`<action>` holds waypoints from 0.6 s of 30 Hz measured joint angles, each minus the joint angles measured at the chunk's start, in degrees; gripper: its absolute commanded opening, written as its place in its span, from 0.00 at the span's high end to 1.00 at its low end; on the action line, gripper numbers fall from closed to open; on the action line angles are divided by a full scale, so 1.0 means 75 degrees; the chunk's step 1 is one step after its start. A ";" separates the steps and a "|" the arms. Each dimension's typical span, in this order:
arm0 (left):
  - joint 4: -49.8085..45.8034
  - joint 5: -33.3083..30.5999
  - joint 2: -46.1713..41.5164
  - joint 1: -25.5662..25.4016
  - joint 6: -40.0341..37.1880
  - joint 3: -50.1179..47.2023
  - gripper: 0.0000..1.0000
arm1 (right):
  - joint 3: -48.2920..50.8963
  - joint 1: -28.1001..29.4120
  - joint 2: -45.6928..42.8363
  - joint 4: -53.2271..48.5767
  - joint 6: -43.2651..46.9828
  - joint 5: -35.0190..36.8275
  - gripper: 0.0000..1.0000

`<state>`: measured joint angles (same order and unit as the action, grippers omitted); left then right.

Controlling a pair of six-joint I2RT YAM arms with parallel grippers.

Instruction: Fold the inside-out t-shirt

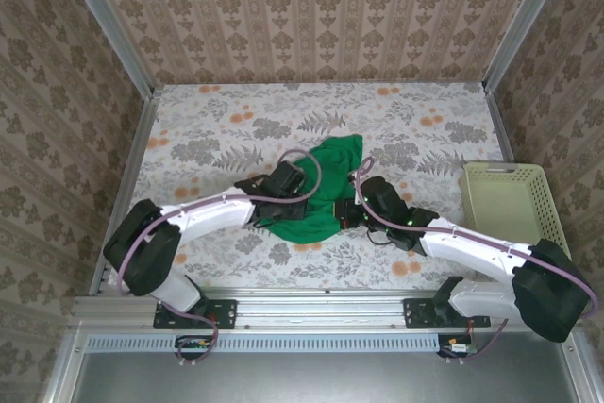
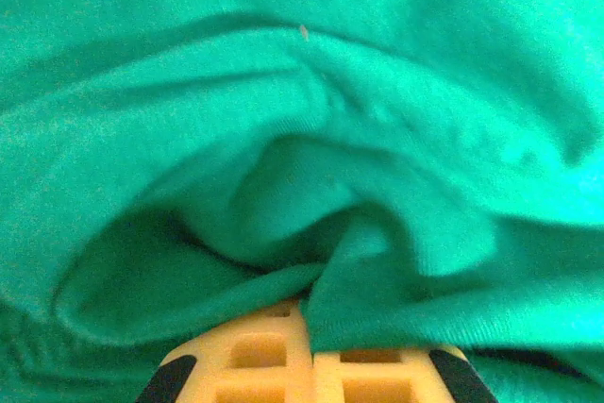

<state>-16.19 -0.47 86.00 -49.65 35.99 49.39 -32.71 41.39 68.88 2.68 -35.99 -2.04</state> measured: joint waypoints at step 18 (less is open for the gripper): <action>0.2028 0.0265 -0.2124 -0.0326 -0.0367 -0.1419 1.00 | -0.0536 0.0883 -0.0854 -0.1384 0.0994 0.0988 0.53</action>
<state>-0.97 1.52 70.06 -52.10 33.23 38.74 -36.73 48.01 62.48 -7.70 -28.53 5.37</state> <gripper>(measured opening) 0.058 0.478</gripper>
